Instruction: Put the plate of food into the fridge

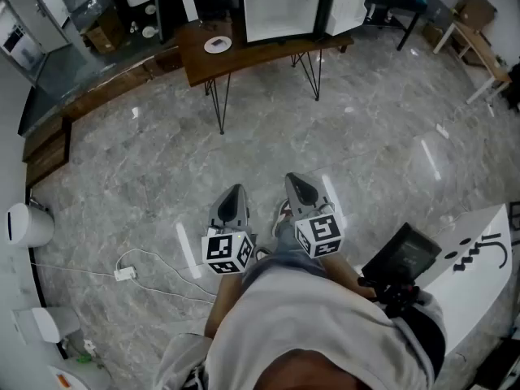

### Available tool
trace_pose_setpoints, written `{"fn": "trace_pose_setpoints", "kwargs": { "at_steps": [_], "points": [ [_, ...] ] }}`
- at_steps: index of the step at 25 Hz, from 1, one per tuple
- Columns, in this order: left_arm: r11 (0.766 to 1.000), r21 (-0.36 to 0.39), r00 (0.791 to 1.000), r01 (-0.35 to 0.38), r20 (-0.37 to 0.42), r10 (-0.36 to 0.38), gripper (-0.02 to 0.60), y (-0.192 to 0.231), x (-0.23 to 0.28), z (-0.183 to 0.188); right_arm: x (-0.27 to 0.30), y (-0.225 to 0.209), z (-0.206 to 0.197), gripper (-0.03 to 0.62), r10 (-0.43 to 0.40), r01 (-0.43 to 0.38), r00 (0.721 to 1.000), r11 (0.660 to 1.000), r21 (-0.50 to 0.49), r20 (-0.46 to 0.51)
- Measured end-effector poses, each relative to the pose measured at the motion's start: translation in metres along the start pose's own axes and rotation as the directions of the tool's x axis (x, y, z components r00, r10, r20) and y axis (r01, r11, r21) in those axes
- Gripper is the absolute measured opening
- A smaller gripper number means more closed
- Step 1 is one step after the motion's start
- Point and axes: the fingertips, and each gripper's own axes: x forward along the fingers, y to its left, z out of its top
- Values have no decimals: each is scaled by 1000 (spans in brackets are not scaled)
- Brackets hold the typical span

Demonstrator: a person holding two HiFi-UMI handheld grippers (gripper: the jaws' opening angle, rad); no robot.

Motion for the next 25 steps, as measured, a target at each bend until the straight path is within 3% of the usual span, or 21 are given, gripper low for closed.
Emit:
{"fn": "trace_pose_setpoints", "kwargs": {
  "at_steps": [7,17,21,25],
  "points": [
    [1000,3,1000,11,7,-11,18,11,9,2,10,2,1,17,-8,8,1000,1000,-9,4],
    [1000,-5,1000,-6,-8,6,20,53,73,9,77,-18,4,18,7,-7,1000,1000,-8,-20],
    [1000,5,1000,-7,-1,7,20,51,131,18,111,-60,15,18,17,-17,1000,1000,-9,-14],
    [998,67,1000,-3,12,3,20,40,202,35,157,-116,33,18,37,-37,999,999,-5,18]
  ]
}}
